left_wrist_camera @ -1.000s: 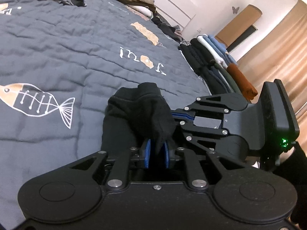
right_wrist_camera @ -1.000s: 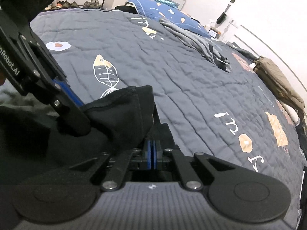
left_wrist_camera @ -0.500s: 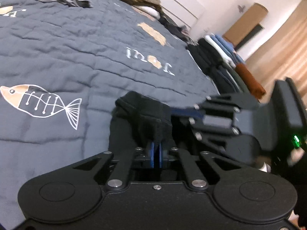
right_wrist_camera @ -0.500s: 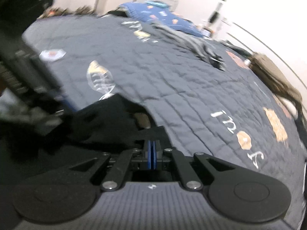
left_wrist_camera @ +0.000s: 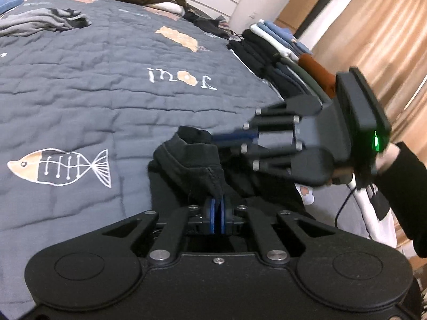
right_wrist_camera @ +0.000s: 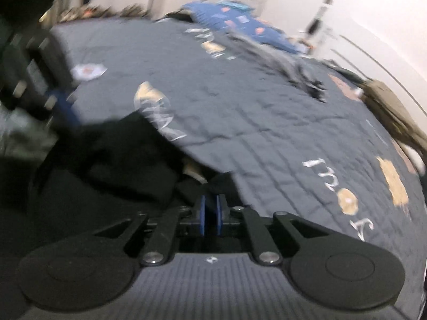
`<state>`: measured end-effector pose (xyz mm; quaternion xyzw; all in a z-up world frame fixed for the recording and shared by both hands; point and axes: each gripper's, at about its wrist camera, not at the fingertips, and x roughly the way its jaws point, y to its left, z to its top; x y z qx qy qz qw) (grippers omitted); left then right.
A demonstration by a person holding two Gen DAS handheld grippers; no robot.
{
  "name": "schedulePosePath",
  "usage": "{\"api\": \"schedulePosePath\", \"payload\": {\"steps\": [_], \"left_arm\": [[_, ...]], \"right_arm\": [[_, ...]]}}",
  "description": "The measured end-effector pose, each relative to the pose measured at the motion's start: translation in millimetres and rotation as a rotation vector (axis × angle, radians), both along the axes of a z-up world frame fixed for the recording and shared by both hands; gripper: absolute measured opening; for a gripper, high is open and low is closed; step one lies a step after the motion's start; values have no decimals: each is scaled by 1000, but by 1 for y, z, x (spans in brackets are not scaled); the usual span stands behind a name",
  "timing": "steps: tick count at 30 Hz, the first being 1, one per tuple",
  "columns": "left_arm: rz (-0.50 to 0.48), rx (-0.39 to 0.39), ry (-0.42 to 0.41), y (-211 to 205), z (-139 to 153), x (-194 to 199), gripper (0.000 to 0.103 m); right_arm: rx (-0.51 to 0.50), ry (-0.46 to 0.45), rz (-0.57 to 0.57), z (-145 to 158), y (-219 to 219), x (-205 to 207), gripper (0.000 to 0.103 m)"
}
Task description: Fold clothes
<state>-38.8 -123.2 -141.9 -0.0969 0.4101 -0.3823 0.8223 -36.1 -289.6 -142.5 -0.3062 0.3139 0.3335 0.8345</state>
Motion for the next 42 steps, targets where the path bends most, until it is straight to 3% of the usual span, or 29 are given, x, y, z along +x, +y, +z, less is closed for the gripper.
{"api": "schedulePosePath", "payload": {"steps": [4,6,7,11,13,14,15,17,23,26,31,36,42], "left_arm": [[5,-10,6,2,1,1,5],[0,-5,6,1,0,1,4],[-1,-5,5,1,0,1,5],[0,-15,10,3,0,1,5],[1,-15,13,3,-1,2,5],[2,-14,14,3,-1,2,5],[2,-14,16,3,-1,2,5],[4,-15,18,3,-1,2,5],[15,-21,25,4,-2,4,5],[23,-29,29,6,-2,5,5],[25,-27,33,6,-3,6,5],[32,-29,44,7,-4,8,5],[43,-35,48,7,-4,8,5]], "right_arm": [[-64,-8,57,-10,13,-4,22],[-119,-55,70,-14,20,-3,38],[-140,-75,69,-15,22,-2,40],[-176,-74,117,-17,26,1,39],[-176,-62,106,-19,27,6,30],[-155,-64,77,-19,27,10,9],[-120,-60,37,-16,24,14,4],[-11,-38,-40,-7,15,24,4],[191,77,-254,-5,-14,52,3],[377,159,-368,0,-35,61,3],[542,302,-490,-8,-55,76,3],[419,225,-409,1,-52,65,9],[432,156,-447,36,-83,36,22]]}}
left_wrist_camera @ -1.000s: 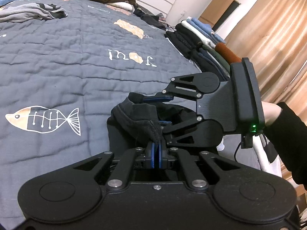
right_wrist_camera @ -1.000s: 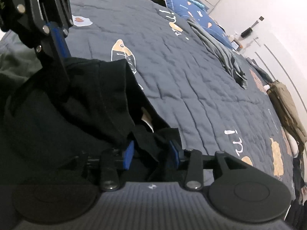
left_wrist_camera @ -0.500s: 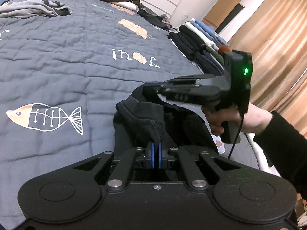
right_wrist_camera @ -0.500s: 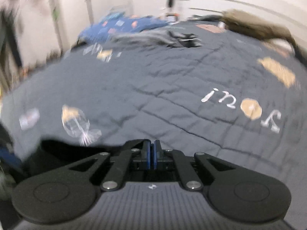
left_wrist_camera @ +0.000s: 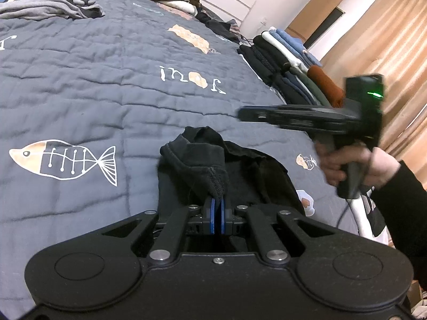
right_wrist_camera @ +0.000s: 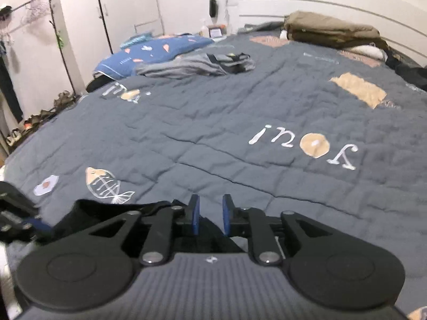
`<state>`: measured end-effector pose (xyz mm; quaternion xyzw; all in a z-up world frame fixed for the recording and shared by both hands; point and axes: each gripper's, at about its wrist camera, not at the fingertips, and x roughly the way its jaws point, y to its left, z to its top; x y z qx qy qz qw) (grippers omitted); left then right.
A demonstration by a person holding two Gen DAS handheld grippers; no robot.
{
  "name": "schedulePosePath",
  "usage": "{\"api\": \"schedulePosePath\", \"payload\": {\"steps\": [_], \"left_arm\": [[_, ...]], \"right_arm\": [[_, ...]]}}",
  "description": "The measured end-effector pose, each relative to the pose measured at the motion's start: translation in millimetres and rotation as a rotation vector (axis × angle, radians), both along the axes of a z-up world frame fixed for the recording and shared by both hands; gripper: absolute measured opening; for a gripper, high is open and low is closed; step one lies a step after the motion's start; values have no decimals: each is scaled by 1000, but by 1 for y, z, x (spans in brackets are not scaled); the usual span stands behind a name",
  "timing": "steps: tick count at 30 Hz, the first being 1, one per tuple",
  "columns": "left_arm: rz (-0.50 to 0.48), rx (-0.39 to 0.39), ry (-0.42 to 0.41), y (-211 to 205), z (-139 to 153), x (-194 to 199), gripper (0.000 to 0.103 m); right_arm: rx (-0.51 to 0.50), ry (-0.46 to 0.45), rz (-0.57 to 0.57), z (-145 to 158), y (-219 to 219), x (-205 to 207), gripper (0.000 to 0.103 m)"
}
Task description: Fold clothes
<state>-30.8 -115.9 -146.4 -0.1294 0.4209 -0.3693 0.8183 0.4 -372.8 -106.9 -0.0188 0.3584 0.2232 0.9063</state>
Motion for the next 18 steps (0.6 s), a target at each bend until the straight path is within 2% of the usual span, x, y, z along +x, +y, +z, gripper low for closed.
{"api": "schedulePosePath", "payload": {"steps": [2,4,7,9,12,15,17,18], "left_arm": [[1,-2,1,0,0,0,5],[2,-2,1,-1,0,0,5],[3,-4,2,-1,0,0,5],[4,-5,2,-1,0,0,5],[5,-5,2,-1,0,0,5],[5,-5,4,-1,0,0,5],[4,-5,5,-2,0,1,5],[4,-5,5,-2,0,1,5]], "right_arm": [[-64,-9,29,5,-1,-13,25],[-120,37,88,0,1,-25,26],[-164,124,138,-21,5,-34,26],[-205,114,112,-37,9,-33,26],[-344,-21,79,-48,18,-34,26],[-452,-128,124,-53,25,-37,28],[-483,-130,128,-56,24,-34,30],[-457,-105,110,-56,19,-30,30]]}}
